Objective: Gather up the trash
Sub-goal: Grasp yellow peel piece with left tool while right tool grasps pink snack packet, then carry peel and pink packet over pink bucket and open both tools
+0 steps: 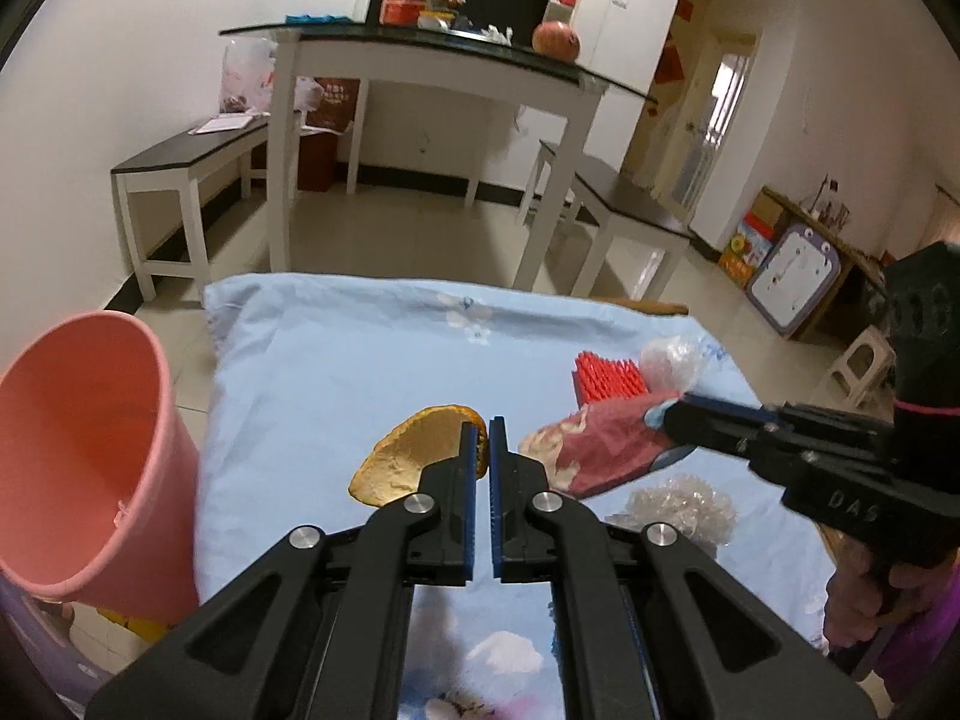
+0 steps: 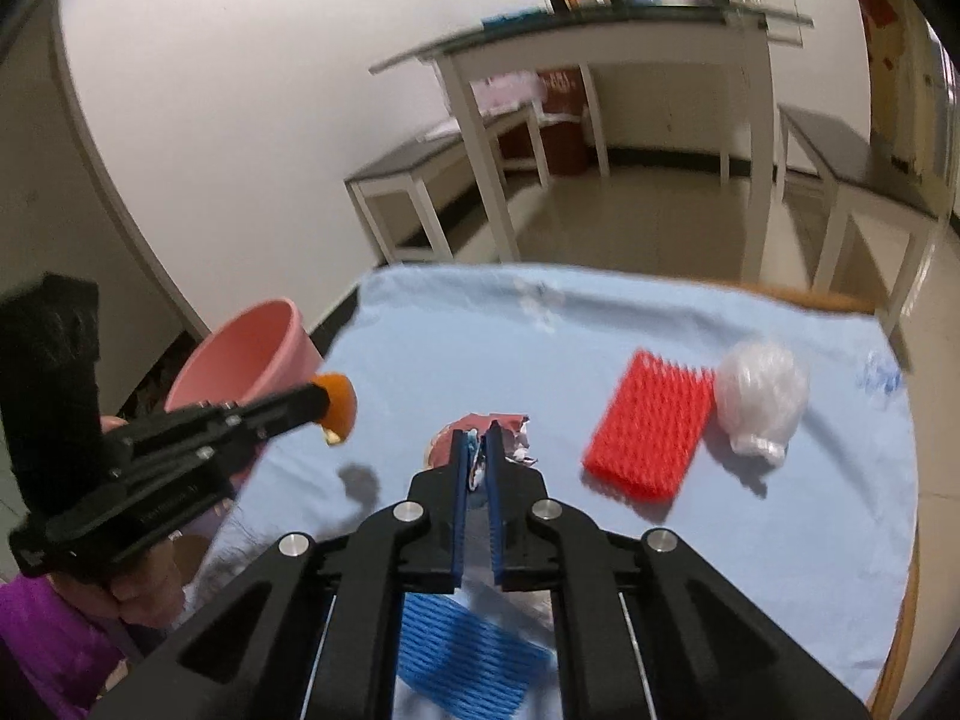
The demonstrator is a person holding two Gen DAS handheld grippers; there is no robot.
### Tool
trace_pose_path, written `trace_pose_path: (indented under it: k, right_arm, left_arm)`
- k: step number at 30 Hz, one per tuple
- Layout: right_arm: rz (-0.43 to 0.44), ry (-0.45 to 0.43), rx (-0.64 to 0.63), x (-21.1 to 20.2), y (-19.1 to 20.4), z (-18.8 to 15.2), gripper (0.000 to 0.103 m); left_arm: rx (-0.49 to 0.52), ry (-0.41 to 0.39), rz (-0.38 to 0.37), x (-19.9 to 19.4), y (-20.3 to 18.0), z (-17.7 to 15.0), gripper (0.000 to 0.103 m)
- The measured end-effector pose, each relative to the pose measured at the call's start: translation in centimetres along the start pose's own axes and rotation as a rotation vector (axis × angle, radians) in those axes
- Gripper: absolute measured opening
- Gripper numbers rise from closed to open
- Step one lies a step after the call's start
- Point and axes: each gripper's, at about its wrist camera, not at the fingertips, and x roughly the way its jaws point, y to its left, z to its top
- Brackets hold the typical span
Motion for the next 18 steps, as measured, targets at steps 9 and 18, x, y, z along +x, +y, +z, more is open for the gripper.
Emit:
trace_pose_path:
  k: [9, 18]
  right_arm:
    - [0.054, -0.101, -0.064, 0.6, 6.2, 4.1, 0.005]
    - [0.136, -0.086, -0.19, 5.1, 14.7, 6.6, 0.005]
  left_arm:
    - [-0.065, -0.119, 0.046, -5.4, 4.0, 0.5, 0.003]
    - [-0.197, -0.177, 0.126, -9.3, 11.1, -0.8, 0.003]
